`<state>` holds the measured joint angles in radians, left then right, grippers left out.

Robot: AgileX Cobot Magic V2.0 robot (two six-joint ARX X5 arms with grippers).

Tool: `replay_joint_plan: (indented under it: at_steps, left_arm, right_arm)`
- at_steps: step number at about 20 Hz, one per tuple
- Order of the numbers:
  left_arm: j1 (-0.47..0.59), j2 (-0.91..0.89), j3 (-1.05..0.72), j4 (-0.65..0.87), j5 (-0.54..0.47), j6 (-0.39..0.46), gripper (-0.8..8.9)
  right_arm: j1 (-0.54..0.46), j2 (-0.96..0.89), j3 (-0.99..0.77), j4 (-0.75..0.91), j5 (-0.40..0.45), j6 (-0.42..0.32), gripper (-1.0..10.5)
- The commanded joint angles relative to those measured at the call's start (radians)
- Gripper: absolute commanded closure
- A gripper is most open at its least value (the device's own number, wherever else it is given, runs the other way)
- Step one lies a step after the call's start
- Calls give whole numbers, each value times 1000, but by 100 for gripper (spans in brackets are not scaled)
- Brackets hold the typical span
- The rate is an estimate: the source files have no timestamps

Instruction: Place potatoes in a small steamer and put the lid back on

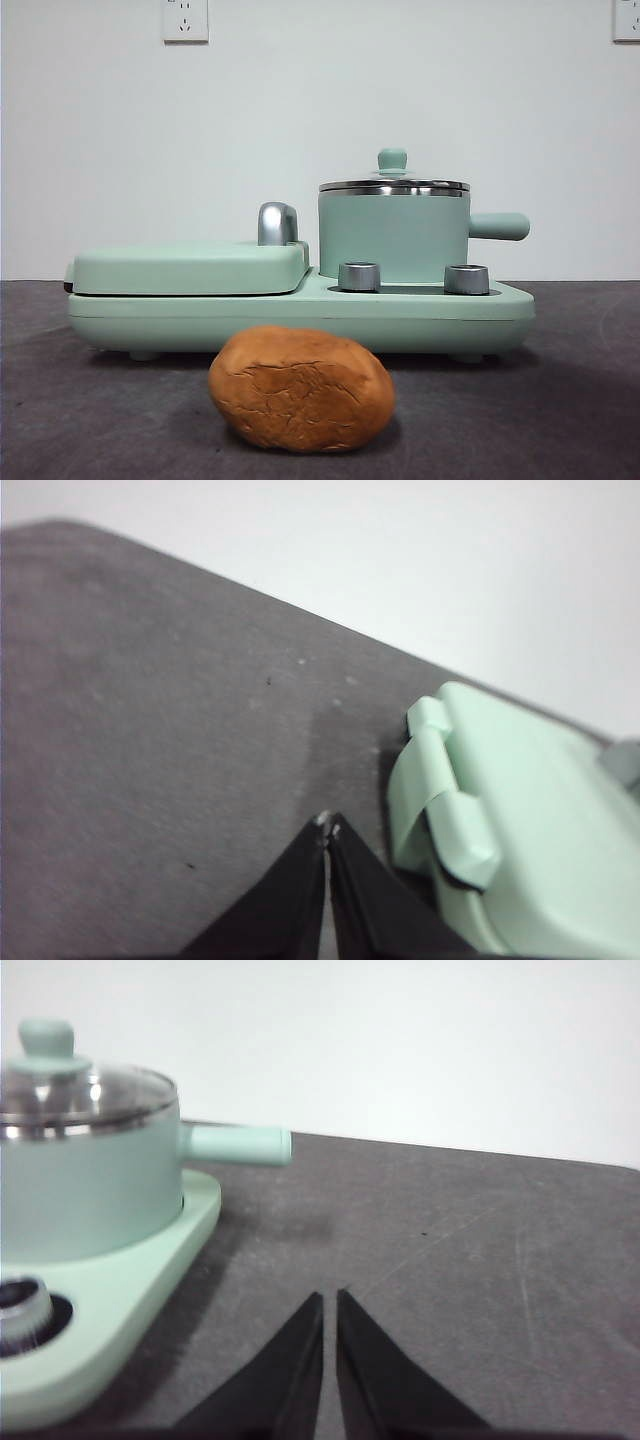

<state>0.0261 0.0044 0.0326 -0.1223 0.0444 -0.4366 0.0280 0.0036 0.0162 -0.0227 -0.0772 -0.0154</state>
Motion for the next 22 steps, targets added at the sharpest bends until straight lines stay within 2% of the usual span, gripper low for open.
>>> replay_joint_plan:
  at_steps: [1,5,7,10,12,16,19,22]
  left_arm:
    - [0,-1,-19,17,8,-125,808]
    - [0,-1,-19,24,8,-173,808]
    - [0,-1,-19,55,8,-199,808]
    - [0,-1,-19,155,8,-237,808]
    - [0,-1,-13,227,8,-253,808]
    - [0,2,55,246,8,-248,807]
    - [0,15,136,213,54,-194,806]
    - [0,58,246,93,110,-91,806]
  right_arm:
    - [2,0,-4,18,6,123,928]
    - [2,0,-4,80,8,264,928]
    - [2,0,-3,113,34,356,932]
    - [2,0,-2,148,52,492,932]
    - [2,0,-1,170,48,535,932]
    - [2,1,29,174,6,546,933]
    - [2,4,94,119,-1,537,934]
    - [2,36,198,19,-2,454,934]
